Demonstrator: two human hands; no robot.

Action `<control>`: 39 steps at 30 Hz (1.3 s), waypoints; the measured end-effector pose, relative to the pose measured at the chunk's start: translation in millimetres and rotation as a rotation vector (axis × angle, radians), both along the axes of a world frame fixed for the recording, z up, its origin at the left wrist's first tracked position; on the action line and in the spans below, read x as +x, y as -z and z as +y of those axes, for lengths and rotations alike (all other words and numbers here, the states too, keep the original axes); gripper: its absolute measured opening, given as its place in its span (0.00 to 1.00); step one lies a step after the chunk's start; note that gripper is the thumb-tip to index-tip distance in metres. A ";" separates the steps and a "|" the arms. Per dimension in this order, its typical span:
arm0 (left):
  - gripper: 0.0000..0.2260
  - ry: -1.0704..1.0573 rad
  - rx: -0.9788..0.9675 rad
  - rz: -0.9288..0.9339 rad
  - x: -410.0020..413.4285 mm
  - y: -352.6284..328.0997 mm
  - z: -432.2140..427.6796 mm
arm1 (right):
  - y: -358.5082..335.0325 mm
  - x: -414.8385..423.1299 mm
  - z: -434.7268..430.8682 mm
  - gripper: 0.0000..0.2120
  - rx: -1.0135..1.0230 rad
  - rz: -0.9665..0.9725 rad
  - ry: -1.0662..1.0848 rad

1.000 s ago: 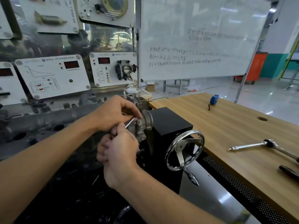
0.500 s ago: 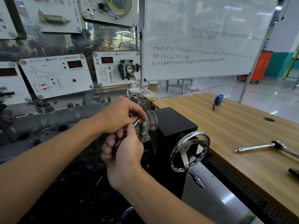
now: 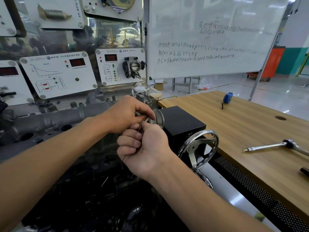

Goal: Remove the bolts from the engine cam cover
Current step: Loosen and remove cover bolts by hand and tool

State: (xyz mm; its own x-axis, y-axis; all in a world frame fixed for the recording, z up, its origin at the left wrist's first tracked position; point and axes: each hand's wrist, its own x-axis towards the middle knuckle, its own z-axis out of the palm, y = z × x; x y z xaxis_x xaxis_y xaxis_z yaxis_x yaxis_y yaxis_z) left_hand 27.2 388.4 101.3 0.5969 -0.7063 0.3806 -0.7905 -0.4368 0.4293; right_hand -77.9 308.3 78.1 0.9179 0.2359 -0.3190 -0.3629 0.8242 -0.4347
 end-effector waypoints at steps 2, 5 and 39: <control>0.11 -0.005 -0.013 0.000 0.0 2.5 0.7 | 0.4 -2.4 -6.8 0.21 -0.064 -0.007 -0.047; 0.11 0.005 -0.046 -0.015 -2.3 9.5 1.4 | 4.2 -3.6 -12.4 0.22 -0.160 -0.007 -0.086; 0.10 -0.111 -0.233 0.061 -4.1 27.2 -1.4 | -55.8 160.7 -63.0 0.12 -1.960 -0.711 -0.055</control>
